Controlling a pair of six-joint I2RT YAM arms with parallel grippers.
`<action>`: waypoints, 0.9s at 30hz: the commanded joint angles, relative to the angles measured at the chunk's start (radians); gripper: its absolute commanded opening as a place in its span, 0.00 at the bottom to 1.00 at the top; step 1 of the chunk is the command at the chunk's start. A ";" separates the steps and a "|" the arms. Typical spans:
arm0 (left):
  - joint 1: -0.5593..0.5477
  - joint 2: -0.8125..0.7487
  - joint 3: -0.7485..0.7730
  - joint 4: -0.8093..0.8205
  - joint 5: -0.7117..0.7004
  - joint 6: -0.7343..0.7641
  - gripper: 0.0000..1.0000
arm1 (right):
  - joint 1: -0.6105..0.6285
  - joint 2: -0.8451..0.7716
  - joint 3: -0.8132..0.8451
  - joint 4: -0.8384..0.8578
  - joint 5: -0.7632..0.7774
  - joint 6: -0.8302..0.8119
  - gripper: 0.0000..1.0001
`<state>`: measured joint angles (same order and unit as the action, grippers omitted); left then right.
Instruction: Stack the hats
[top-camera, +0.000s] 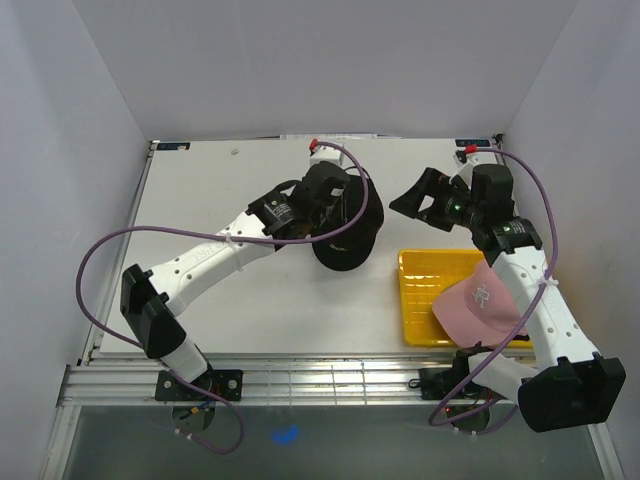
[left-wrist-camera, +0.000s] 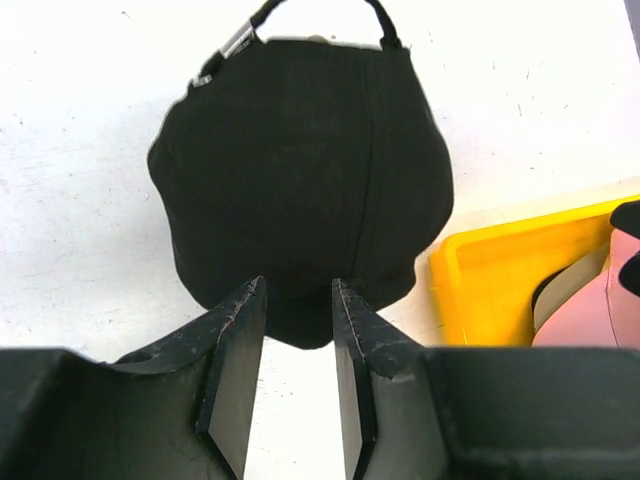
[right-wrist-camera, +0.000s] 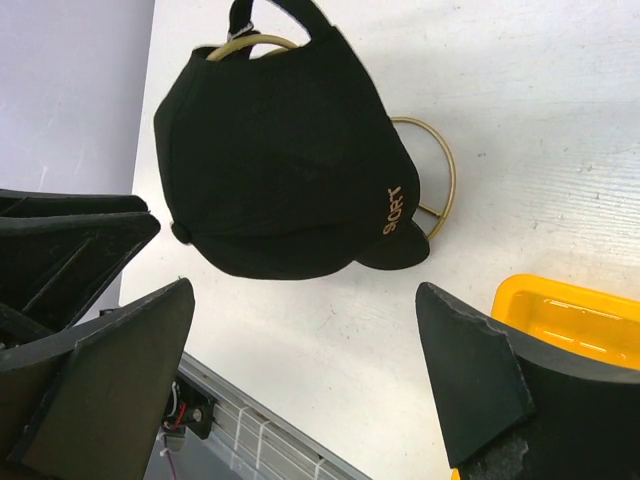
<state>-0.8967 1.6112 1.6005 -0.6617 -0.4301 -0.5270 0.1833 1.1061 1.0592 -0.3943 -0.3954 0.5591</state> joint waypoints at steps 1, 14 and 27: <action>-0.001 -0.103 0.021 -0.010 -0.013 0.005 0.45 | -0.001 -0.020 0.081 -0.038 0.006 -0.037 0.97; -0.001 -0.206 0.016 0.143 0.186 0.033 0.60 | -0.001 -0.190 0.315 -0.248 0.205 -0.027 0.96; -0.162 -0.036 -0.139 0.646 0.539 -0.061 0.72 | -0.001 -0.101 0.674 -0.382 0.193 0.022 0.95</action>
<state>-1.0069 1.5169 1.4822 -0.1864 -0.0029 -0.5671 0.1833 0.9573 1.6814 -0.7498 -0.1535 0.5613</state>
